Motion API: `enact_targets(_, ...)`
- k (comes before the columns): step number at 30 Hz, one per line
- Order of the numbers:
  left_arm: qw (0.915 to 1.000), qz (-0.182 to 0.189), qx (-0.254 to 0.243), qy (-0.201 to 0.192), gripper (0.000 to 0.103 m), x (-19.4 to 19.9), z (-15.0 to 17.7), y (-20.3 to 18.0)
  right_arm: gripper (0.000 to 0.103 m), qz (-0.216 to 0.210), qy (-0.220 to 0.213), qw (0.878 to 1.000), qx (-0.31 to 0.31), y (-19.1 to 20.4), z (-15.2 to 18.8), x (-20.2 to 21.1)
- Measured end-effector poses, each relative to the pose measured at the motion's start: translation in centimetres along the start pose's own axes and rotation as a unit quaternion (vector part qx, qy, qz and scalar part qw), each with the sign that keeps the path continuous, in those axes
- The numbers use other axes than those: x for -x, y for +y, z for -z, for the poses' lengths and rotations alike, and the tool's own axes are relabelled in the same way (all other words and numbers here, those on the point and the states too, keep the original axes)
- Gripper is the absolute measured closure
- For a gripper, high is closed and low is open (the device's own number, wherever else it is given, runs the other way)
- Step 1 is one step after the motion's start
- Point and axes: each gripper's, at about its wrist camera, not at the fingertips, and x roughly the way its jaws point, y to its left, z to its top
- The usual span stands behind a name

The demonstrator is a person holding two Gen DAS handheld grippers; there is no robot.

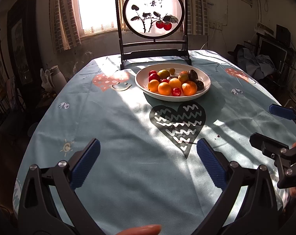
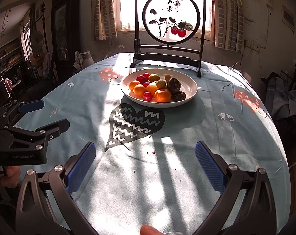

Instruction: Organize fruits

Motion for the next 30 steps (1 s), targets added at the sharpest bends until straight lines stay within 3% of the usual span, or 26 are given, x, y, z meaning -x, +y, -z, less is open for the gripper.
enact_targets(30,1.0000,-0.001,-0.001,0.003,0.002,-0.09,0.12,-0.23,0.001,0.003,0.002,1.000,-0.007,-0.68,0.48,0.17)
